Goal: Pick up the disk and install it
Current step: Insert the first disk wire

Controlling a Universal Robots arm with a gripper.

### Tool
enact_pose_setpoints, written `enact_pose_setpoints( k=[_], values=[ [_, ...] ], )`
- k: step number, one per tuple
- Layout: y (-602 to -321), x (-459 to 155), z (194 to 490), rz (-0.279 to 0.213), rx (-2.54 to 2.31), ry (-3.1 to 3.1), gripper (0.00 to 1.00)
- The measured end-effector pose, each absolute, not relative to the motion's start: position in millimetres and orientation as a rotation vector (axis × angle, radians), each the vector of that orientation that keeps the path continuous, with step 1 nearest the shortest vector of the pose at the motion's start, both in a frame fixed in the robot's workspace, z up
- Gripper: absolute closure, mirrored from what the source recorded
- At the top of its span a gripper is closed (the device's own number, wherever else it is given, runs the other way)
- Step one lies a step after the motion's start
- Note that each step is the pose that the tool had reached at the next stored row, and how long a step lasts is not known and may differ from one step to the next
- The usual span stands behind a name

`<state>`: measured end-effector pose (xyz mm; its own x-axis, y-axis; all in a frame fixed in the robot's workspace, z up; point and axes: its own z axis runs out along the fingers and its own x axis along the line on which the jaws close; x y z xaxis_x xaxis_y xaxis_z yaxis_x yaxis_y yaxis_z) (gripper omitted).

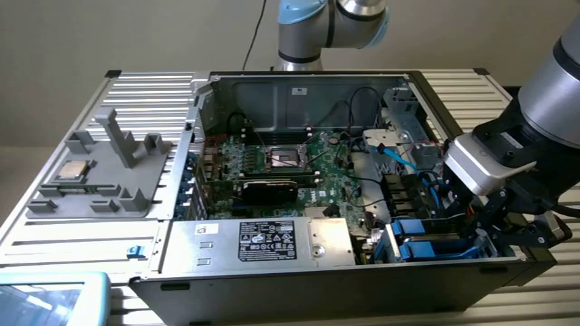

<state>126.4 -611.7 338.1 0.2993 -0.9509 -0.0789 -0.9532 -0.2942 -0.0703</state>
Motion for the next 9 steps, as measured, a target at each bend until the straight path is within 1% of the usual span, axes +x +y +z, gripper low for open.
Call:
enact_pose_setpoints(
  k=[9],
  values=[
    [-611.7,126.5,334.9,0.036,-2.447,1.801,0.65]
  ],
)
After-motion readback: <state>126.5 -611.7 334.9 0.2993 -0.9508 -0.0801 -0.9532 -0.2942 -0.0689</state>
